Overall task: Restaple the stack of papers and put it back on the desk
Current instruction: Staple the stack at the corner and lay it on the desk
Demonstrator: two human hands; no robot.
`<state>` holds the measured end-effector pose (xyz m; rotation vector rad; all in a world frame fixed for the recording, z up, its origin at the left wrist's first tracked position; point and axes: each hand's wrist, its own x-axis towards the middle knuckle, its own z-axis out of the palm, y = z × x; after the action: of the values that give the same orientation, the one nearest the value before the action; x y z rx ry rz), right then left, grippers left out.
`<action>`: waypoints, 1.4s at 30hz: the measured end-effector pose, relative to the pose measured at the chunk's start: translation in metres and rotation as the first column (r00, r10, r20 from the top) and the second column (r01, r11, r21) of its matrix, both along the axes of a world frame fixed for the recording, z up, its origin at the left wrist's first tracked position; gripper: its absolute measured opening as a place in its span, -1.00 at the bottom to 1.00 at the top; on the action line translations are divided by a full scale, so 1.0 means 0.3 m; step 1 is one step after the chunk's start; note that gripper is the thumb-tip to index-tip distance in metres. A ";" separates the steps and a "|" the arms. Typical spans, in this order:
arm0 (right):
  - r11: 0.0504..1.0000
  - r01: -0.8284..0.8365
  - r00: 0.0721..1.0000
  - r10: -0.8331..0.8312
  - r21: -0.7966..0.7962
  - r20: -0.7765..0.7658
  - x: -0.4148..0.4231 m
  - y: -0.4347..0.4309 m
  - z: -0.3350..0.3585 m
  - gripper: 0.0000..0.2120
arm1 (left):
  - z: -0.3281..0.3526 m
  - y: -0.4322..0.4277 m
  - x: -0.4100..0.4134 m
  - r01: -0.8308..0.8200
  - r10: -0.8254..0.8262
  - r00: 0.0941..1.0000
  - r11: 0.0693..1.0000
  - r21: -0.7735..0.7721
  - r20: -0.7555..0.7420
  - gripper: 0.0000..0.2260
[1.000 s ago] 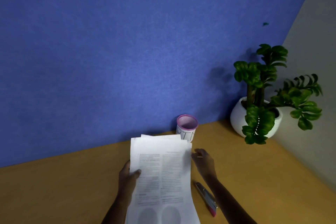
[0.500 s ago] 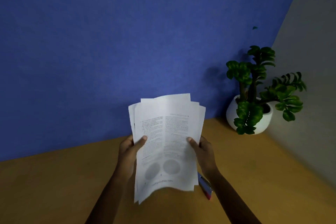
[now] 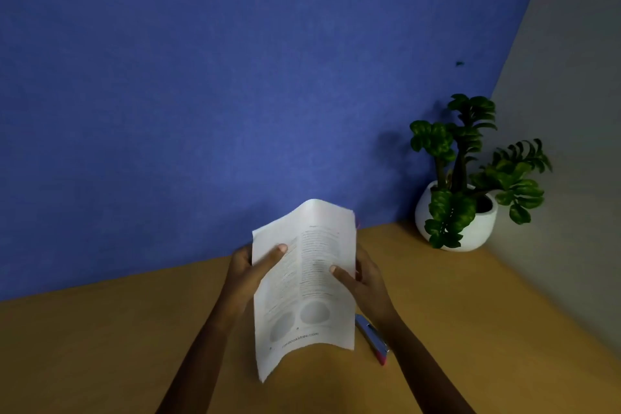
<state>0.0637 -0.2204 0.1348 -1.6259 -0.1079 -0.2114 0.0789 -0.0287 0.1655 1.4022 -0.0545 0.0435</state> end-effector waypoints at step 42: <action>0.984 0.172 0.983 -0.175 0.056 0.050 0.020 -0.044 0.016 -0.86 | 0.003 0.027 0.012 0.014 -0.014 0.997 1.000 0.003 0.071 -0.93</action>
<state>0.0695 -0.2336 0.1396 -1.5790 -0.0019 -0.3896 0.0825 -0.0207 0.1663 1.4022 -0.1233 0.0822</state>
